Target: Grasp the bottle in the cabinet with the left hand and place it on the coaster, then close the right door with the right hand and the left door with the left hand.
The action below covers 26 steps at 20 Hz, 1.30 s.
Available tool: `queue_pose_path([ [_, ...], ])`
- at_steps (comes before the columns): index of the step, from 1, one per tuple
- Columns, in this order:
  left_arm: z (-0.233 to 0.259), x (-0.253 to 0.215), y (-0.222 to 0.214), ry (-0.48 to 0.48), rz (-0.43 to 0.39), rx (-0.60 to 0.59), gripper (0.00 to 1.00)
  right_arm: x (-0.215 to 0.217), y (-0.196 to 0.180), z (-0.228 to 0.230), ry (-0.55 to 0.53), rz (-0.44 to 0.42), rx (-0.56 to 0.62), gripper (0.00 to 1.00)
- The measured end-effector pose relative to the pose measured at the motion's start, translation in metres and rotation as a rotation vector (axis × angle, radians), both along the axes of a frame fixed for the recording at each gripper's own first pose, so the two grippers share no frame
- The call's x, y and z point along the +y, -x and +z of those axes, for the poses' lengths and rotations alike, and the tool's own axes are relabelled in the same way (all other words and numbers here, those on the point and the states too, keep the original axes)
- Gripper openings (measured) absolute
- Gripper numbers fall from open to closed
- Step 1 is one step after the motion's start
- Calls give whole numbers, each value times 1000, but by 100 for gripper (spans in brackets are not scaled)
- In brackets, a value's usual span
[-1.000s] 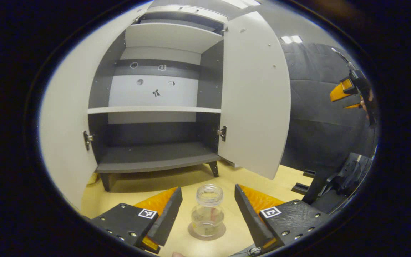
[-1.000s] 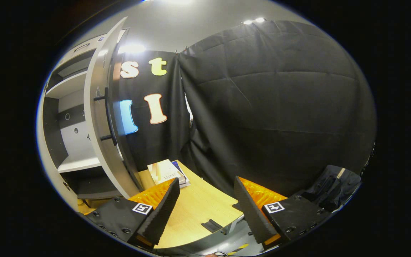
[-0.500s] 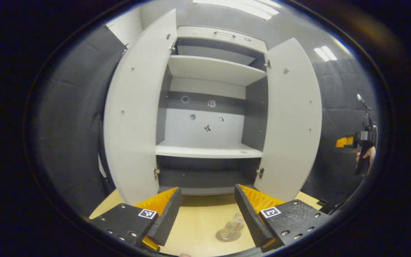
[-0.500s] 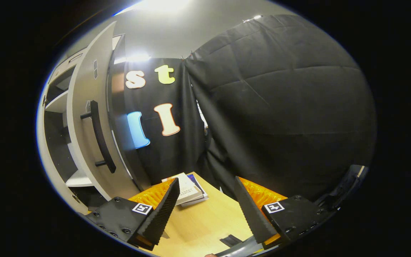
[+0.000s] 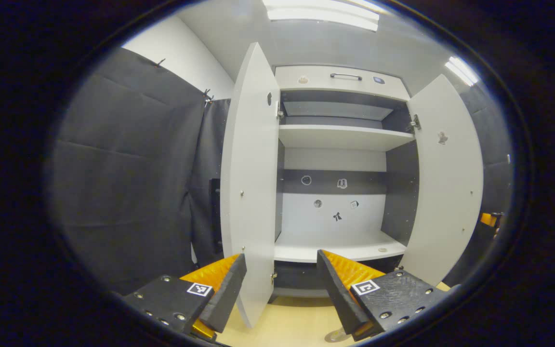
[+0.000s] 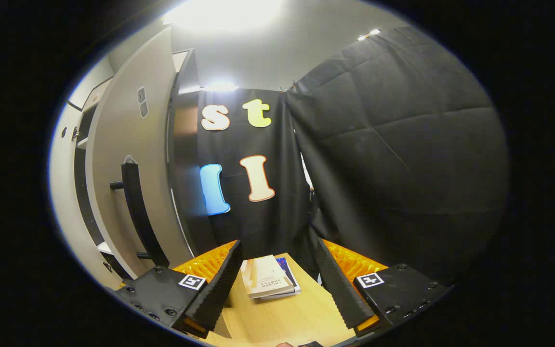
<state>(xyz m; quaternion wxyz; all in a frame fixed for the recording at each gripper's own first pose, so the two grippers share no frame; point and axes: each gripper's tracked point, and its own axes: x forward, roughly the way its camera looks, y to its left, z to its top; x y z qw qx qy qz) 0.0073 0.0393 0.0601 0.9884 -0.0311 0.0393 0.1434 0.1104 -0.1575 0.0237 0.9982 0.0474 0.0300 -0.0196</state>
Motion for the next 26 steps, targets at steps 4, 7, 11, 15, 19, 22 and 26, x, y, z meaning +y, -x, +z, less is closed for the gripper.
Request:
queue_pose_path([
  [4, 10, -8, -6, 4, -9, 5, 89, 21, -19, 26, 24, 165, -10, 93],
  [7, 21, -26, -4, 8, -5, -7, 89, 39, -33, 37, 52, 297, 2, 97],
  [11, 16, -56, 2, -59, -33, 10, 89, 62, -40, 48, 13, 389, 28, 97],
  [15, 5, -80, -4, 10, -109, -9, 89, 77, -41, 48, 71, 372, 18, 92],
  [19, -15, -75, -8, 75, -132, 1, 89, 77, -37, 46, 92, 284, 8, 90],
  [22, -21, -64, -9, 64, -153, 13, 89, 85, -31, 45, 105, 271, 26, 95],
  [26, -27, -57, -12, 105, -165, 15, 96, 111, -22, 45, 92, 284, 24, 95],
])
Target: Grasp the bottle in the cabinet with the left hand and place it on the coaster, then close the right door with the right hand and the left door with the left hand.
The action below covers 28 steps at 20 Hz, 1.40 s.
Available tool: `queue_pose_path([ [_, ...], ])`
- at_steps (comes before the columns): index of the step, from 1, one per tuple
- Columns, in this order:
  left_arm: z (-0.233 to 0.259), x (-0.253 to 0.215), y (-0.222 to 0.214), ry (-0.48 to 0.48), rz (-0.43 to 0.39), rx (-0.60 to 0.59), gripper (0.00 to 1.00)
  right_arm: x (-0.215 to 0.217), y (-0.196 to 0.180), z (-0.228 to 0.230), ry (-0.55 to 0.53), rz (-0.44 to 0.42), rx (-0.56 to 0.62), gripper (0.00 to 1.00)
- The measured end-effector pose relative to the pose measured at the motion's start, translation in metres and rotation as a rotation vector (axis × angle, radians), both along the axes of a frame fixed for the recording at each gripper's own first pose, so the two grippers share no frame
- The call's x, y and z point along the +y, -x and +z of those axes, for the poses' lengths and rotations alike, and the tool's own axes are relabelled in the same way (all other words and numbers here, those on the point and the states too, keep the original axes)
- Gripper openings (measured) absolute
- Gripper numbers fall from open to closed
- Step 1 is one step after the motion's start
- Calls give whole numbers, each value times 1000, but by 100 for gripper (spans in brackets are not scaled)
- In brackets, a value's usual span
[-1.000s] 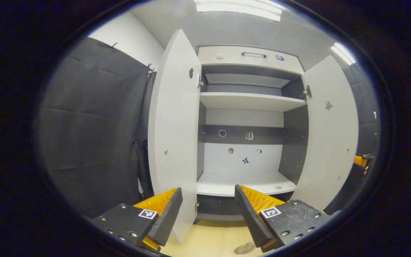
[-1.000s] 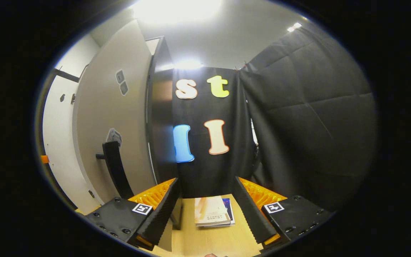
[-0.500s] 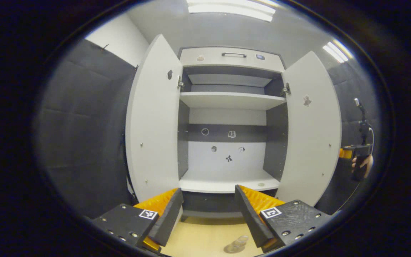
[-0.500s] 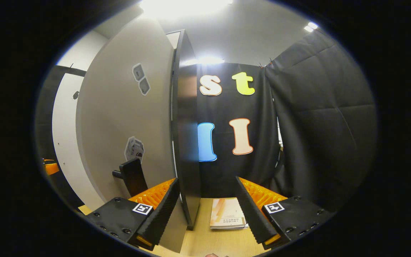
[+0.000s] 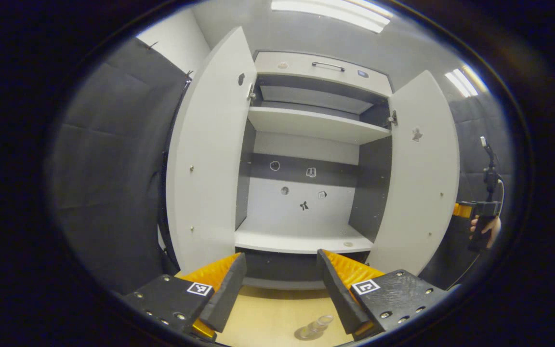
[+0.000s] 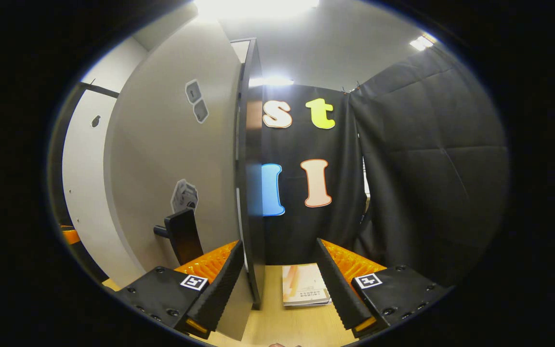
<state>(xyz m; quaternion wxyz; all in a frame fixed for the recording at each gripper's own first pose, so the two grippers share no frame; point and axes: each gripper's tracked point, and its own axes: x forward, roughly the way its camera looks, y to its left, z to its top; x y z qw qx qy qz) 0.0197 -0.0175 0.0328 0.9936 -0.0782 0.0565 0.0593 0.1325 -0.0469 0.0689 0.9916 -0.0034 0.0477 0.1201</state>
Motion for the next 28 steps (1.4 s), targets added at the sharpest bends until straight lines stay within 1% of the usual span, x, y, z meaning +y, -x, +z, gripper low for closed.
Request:
queue_pose_path([
  [1, -1, 1, -1, 0, -2, 0, 89, 9, 2, 0, 5, 13, 0, 95],
  [4, -3, 7, 1, -21, -8, 6, 89, 40, 6, -1, -1, 54, 8, 95],
  [5, -4, 14, 5, -31, -7, 9, 96, 48, 6, -1, -3, 62, 6, 90],
  [6, -6, 21, 9, -39, -5, 13, 89, 58, 7, 0, -1, 69, 3, 95],
  [9, -5, 26, 23, -22, -3, -7, 89, 83, 8, 0, 5, 80, -12, 95],
  [10, -3, 26, 27, -10, -13, -20, 89, 92, 7, 1, 6, 92, -15, 90],
  [11, -2, 28, 30, -6, -14, -31, 89, 103, 8, -1, 5, 111, -12, 90],
  [12, -1, 32, 33, -10, -12, -38, 92, 113, 10, -2, 4, 136, -8, 95],
  [13, -1, 34, 37, -19, -10, -40, 89, 122, 13, -3, -1, 159, -2, 95],
  [14, -1, 38, 39, -33, -6, -40, 89, 130, 16, -5, -3, 164, -1, 95],
  [16, -2, 50, 44, -44, 5, -39, 89, 146, 23, -5, -29, 205, -1, 94],
  [20, -2, 69, 52, 20, 23, -60, 89, 159, 32, -13, -44, 215, 7, 94],
  [21, -3, 77, 55, 15, 35, -65, 95, 159, 35, -18, -49, 211, 13, 94],
  [22, -4, 86, 59, -3, 51, -66, 89, 158, 38, -21, -64, 205, 14, 94],
  [23, -7, 98, 63, -23, 70, -63, 89, 159, 42, -23, -79, 202, 15, 94],
  [24, -7, 111, 66, -38, 90, -63, 89, 157, 44, -26, -85, 195, 19, 90],
  [25, -8, 121, 68, -43, 102, -64, 89, 154, 45, -29, -86, 182, 24, 94],
  [28, -5, 151, 74, -49, 140, -75, 89, 147, 46, -45, -81, 150, 59, 94],
])
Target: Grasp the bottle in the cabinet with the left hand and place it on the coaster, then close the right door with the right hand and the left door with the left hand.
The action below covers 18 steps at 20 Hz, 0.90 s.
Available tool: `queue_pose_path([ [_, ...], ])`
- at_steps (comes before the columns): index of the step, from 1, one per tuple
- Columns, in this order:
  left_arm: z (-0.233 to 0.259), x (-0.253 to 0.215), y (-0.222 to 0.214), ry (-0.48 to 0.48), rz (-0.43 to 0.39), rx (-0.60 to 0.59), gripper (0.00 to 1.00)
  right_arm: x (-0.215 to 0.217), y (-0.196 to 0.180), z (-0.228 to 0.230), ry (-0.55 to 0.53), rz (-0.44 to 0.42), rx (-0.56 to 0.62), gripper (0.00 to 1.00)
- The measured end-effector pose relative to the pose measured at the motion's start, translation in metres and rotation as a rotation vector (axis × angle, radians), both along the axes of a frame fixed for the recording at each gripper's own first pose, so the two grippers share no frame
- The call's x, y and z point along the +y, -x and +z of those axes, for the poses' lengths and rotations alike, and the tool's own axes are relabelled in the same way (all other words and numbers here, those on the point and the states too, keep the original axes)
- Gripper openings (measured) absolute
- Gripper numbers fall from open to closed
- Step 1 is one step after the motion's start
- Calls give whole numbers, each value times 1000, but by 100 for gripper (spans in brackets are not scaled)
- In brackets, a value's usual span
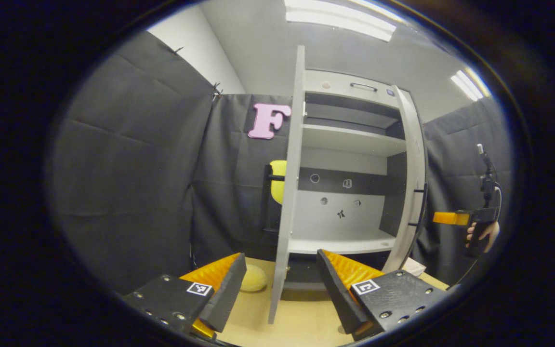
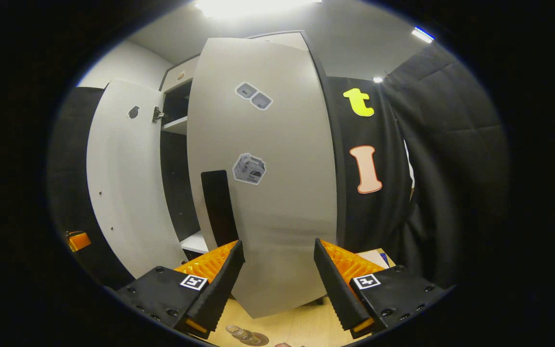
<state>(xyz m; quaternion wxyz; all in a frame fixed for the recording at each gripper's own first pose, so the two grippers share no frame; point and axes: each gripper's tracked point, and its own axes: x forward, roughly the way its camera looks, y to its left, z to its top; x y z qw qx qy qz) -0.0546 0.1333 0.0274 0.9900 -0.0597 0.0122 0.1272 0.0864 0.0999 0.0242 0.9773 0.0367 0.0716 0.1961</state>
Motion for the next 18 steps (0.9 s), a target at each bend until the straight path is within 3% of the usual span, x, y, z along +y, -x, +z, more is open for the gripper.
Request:
queue_pose_path([
  [9, 20, 130, -9, 13, 128, -16, 89, -22, 9, -26, 24, -116, 32, 94],
  [18, 46, 154, -91, -4, -16, -25, 89, -45, 27, -46, -5, -227, 64, 94],
])
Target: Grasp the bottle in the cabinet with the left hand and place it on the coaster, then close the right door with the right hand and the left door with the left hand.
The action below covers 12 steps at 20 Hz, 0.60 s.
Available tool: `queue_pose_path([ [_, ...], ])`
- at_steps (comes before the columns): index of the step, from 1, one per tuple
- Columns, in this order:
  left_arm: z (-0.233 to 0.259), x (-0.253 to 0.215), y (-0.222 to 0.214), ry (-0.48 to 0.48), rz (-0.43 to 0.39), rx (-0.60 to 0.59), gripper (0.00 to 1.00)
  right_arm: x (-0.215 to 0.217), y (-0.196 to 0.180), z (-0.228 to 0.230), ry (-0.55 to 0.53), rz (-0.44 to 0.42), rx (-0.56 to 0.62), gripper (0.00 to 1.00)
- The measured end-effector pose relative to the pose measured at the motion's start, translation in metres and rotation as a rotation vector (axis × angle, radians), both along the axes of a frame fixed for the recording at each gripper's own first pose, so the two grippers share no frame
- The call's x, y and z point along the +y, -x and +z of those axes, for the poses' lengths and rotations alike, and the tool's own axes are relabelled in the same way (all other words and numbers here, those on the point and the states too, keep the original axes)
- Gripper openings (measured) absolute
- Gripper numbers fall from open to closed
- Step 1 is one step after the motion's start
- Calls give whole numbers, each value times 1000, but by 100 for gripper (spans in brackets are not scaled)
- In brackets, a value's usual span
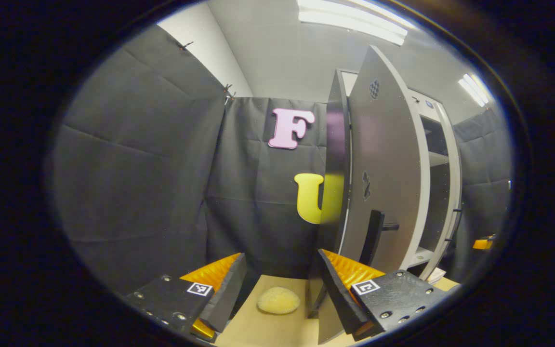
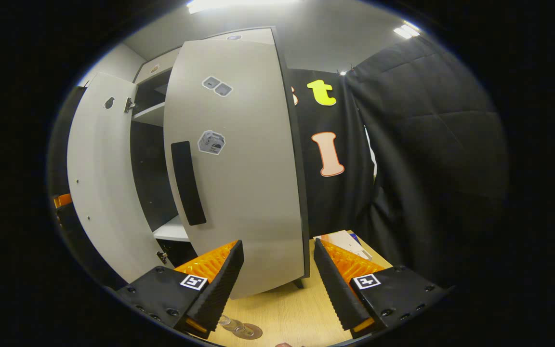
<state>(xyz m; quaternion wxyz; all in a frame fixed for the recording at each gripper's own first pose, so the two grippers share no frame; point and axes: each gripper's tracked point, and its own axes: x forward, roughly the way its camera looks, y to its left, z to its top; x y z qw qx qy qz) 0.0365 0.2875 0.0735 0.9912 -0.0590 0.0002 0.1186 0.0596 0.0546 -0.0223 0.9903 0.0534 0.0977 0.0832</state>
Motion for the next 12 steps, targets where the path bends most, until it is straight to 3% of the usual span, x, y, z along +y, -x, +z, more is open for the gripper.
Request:
queue_pose_path([
  [1, -3, -4, -12, 12, -22, 3, 89, -3, 2, -4, -3, -14, 8, 90],
  [4, -7, -11, -40, 16, -76, 9, 89, -15, 6, -12, -9, -64, 24, 94],
  [12, 0, -28, -54, -71, -150, 6, 89, -26, 4, -24, -23, -137, 49, 94],
])
